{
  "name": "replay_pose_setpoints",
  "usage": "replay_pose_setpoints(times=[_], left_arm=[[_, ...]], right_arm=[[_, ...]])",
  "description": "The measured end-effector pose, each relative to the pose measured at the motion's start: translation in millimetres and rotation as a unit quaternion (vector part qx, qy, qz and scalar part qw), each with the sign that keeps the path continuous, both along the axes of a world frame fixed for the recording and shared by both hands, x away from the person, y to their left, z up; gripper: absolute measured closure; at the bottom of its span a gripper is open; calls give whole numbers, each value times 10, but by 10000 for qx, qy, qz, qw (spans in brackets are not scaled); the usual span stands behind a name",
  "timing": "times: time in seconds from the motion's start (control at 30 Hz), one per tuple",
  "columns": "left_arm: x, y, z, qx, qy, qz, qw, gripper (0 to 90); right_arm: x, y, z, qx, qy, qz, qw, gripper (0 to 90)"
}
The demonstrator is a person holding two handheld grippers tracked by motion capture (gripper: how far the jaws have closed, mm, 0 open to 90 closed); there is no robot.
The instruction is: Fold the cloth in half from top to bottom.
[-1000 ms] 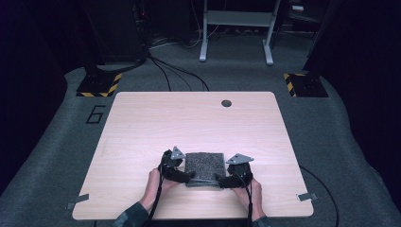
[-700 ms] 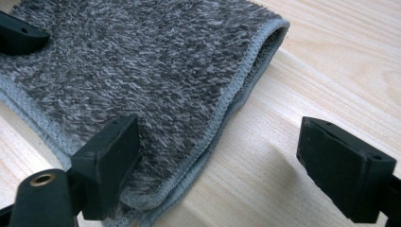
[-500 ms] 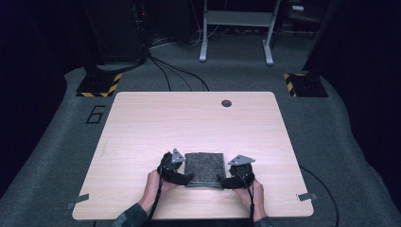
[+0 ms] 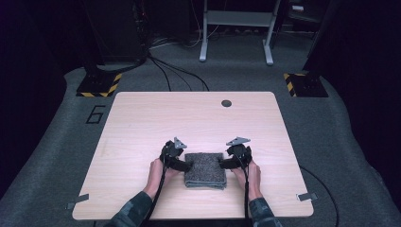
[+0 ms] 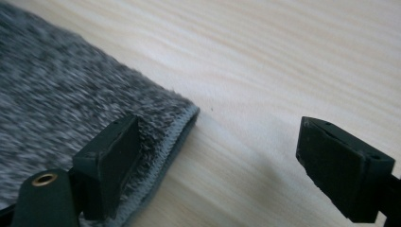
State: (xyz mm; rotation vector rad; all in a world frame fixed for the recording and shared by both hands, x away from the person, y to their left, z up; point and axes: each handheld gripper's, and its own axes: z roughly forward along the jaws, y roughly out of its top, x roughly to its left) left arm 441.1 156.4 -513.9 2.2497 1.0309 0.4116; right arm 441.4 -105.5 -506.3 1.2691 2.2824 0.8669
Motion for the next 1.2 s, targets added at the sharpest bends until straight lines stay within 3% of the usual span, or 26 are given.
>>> replay_pose_setpoints(times=[0.1,0.3,0.37,0.43,0.5,0.57,0.73,0.8,0.83,0.87,0.93,0.97,1.03,1.13,1.2], left_arm=[[-1,9,11,-12,-36,0,10000,152],[29,47,201,-245,-238,56,9994,150],[90,18,171,-160,-183,64,9997,155],[137,-26,74,-5,-52,108,9999,155],[169,-19,17,-43,80,126,9999,152],[162,20,54,-130,50,147,9998,146],[-91,37,249,-386,-119,-52,9992,125],[-240,17,250,-336,-145,-218,9991,125],[-280,8,223,-292,-131,-262,9991,127],[-335,-16,159,-119,-55,-340,9993,127],[-386,-57,38,175,-40,-378,9991,133],[-390,-48,7,87,-27,-362,9993,131],[-412,-8,59,19,-98,-302,9995,129],[-517,46,163,-230,-191,-321,9990,126],[-582,28,131,-113,-154,-485,9986,134]], right_arm=[[18,-25,-77,56,106,-13,9999,139],[-68,-6,92,198,-130,63,9997,143],[-66,58,86,149,-157,137,9997,144],[-19,123,5,-10,-17,121,9999,143],[29,135,-76,-10,151,112,9998,134],[7,115,-54,45,65,71,9999,140],[-224,87,164,252,-120,321,9991,139],[-380,112,213,305,-104,470,9984,139],[-444,126,205,289,-95,533,9981,140],[-486,141,186,245,-83,584,9980,141],[-547,212,64,-58,-86,628,9980,140],[-545,228,3,-155,-23,662,9977,139],[-554,233,-67,-103,54,578,9983,133],[-642,176,9,81,-103,541,9984,128],[-726,156,34,183,-121,609,9979,128]])
